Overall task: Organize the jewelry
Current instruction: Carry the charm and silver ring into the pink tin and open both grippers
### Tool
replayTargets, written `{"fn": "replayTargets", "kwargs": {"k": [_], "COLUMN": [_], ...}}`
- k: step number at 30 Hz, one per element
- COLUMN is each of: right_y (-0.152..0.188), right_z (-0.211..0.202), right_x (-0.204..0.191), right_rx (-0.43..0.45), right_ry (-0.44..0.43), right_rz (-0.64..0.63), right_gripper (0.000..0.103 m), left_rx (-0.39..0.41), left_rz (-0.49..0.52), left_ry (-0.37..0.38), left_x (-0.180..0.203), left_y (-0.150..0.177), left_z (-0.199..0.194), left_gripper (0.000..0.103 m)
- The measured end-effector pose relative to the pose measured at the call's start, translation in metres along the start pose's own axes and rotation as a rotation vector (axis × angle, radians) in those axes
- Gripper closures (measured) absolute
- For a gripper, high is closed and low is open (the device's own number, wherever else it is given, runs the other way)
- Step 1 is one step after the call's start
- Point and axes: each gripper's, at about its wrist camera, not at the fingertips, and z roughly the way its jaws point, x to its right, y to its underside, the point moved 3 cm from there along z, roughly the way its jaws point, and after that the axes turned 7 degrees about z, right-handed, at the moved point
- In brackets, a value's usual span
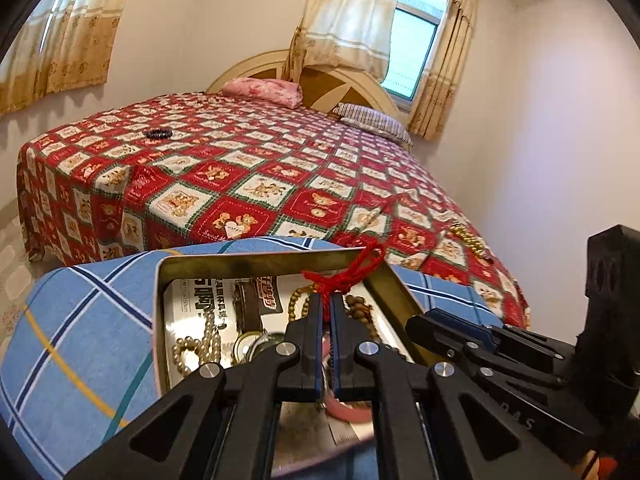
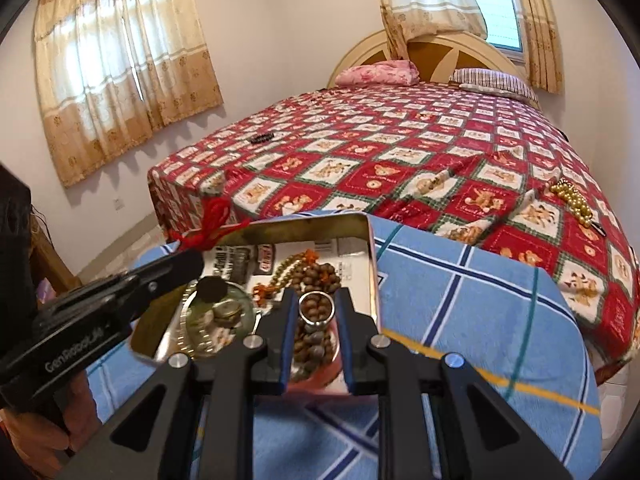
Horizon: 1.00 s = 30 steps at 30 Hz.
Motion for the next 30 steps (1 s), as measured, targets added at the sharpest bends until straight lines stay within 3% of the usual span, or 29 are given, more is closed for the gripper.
{"fn": "replayTargets", "kwargs": {"k": [16,30], "right_y": [0.000,-0.016], "right_z": [0.015,0.033], "right_x": [0.007,0.006], "right_rx": [-0.010,0.005], "right_ry": [0.028,0.039], "right_rz": [0.027,0.030], "right_gripper": [0.081,0.081], "left_rx": [-0.080,-0.126], "left_rz": [0.039,0.025], "left_ry": [-0.093,-0.131], "left_x": [0.007,0.003], "left_y": [0.004,0.009], "left_z": [0.027,0.040], "left_gripper": [0.101,0.101]}}
